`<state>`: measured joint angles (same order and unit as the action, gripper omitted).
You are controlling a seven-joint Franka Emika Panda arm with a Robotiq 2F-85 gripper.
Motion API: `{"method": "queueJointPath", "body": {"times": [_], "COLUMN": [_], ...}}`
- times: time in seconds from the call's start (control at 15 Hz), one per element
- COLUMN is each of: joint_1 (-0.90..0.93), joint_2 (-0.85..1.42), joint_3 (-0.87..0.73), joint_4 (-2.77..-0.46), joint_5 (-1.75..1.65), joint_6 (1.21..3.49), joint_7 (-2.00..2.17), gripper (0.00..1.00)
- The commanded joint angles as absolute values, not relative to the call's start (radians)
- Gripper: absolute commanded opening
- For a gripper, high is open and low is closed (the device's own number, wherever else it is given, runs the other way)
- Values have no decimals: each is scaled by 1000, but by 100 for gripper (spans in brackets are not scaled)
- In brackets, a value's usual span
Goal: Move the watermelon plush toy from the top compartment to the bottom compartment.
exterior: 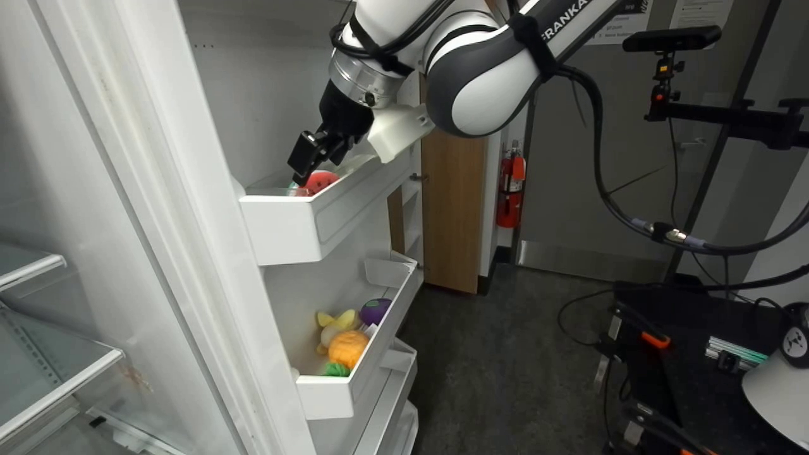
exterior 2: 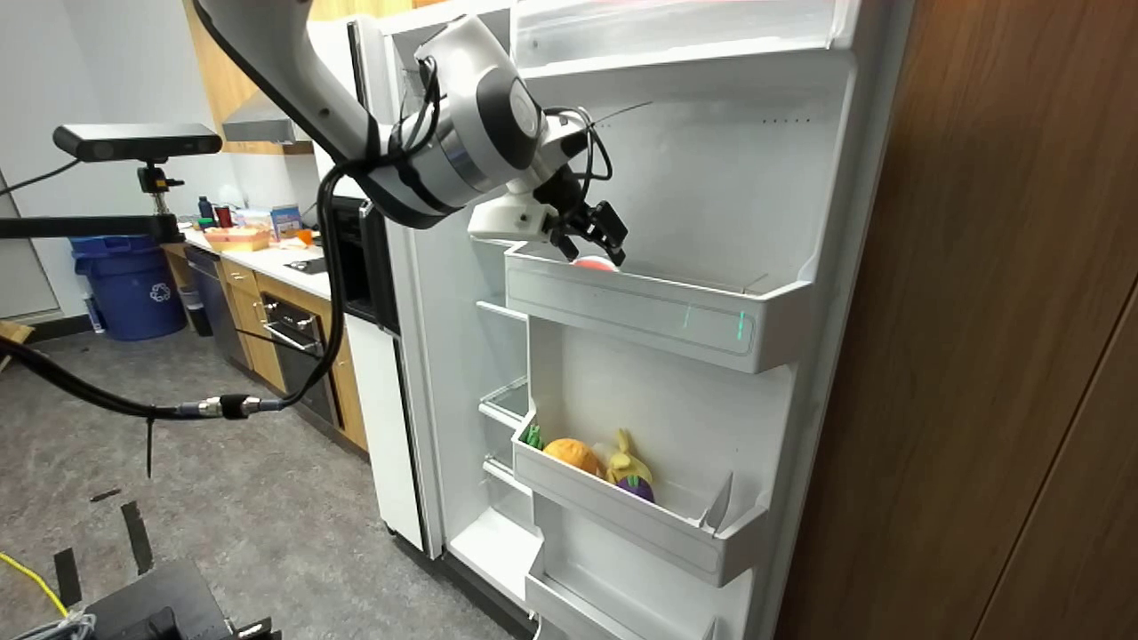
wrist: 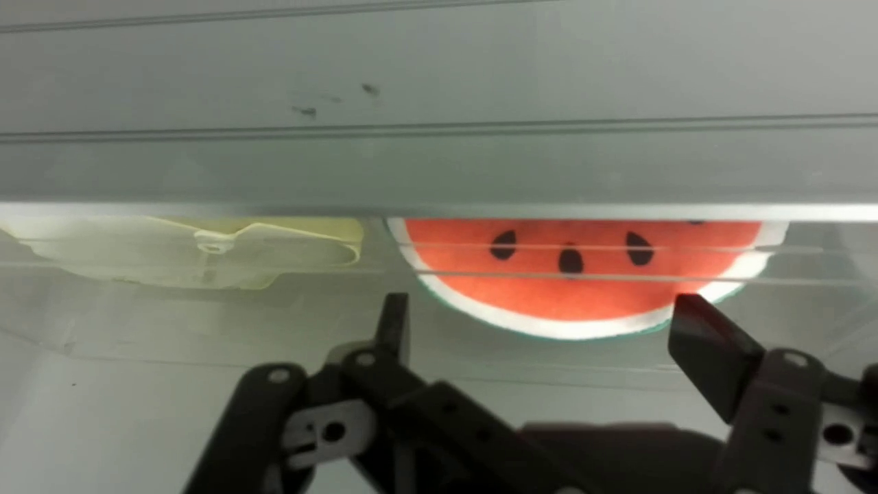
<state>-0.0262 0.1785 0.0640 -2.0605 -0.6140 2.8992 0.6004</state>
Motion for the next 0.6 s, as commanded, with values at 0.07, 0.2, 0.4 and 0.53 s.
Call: {"method": "queueJointPath", "body": {"times": [0.07,0.2,0.4,0.53], "joint_1": [-14,-12,-10,-9], "joint_2": [208,211,218,222], "joint_3": [53,51,50,49], "joint_4": [-2023,-2019,-2009,-2003], "joint_5": [-647,-652,-660,-665], "joint_6": [2907,2905,2905,2904], "joint_7": [628,629,630,630], "gripper": [56,40,18,3]}}
